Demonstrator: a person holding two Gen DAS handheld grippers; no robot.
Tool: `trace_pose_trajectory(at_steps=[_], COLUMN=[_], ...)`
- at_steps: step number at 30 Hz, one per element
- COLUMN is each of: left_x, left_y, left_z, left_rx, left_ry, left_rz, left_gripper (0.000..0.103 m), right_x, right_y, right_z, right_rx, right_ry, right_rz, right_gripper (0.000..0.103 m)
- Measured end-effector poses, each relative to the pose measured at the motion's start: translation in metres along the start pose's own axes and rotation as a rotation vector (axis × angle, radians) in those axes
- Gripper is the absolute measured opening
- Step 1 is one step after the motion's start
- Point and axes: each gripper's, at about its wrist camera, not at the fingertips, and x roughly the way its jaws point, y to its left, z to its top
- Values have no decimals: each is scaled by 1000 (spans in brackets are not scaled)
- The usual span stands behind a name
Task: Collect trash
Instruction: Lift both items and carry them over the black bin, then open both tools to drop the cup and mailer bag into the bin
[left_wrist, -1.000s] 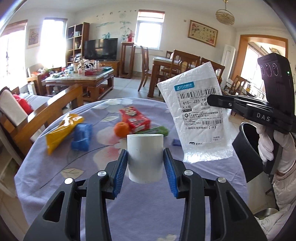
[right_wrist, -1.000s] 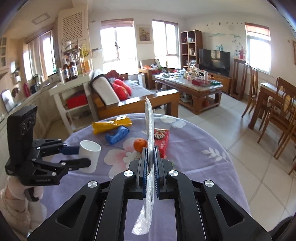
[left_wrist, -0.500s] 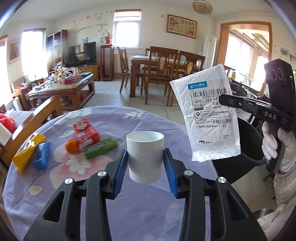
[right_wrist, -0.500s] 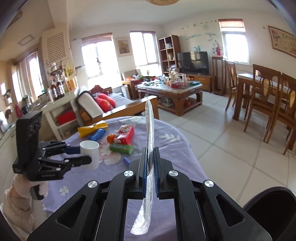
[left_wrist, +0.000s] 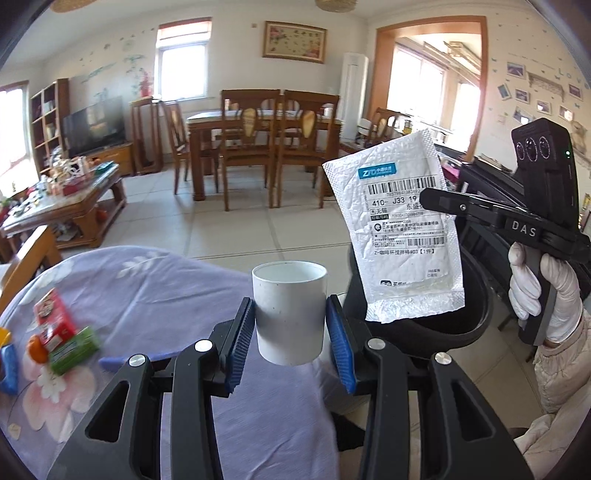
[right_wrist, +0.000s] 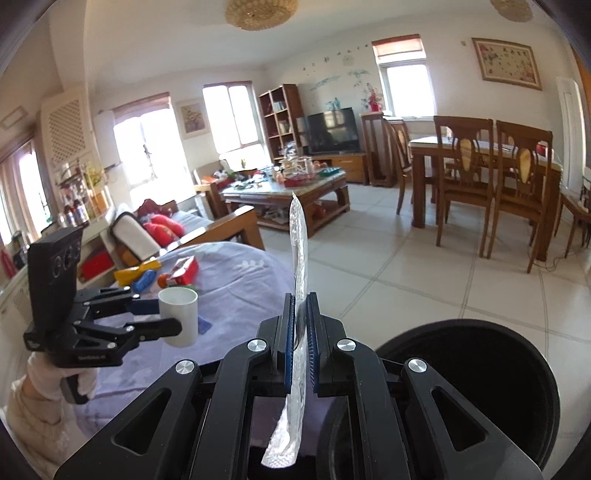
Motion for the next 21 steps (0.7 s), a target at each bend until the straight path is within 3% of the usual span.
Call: trace_pose_trajectory(at_steps=[10, 16, 21], left_x=[53, 84, 106], left_y=[-70, -105, -125], left_z=[16, 13, 8], left_rx=[74, 97, 125], left_ry=[23, 67, 104], left_rz=[-177, -274, -299], left_gripper=[40, 40, 40], right_x=[-47, -46, -34], right_y=[-82, -115, -133], right_z=[-37, -68, -88], right_rx=[101, 150, 183], right_ry=[13, 79, 130], right_rz=[-119, -179, -203], right_gripper=[8, 8, 8])
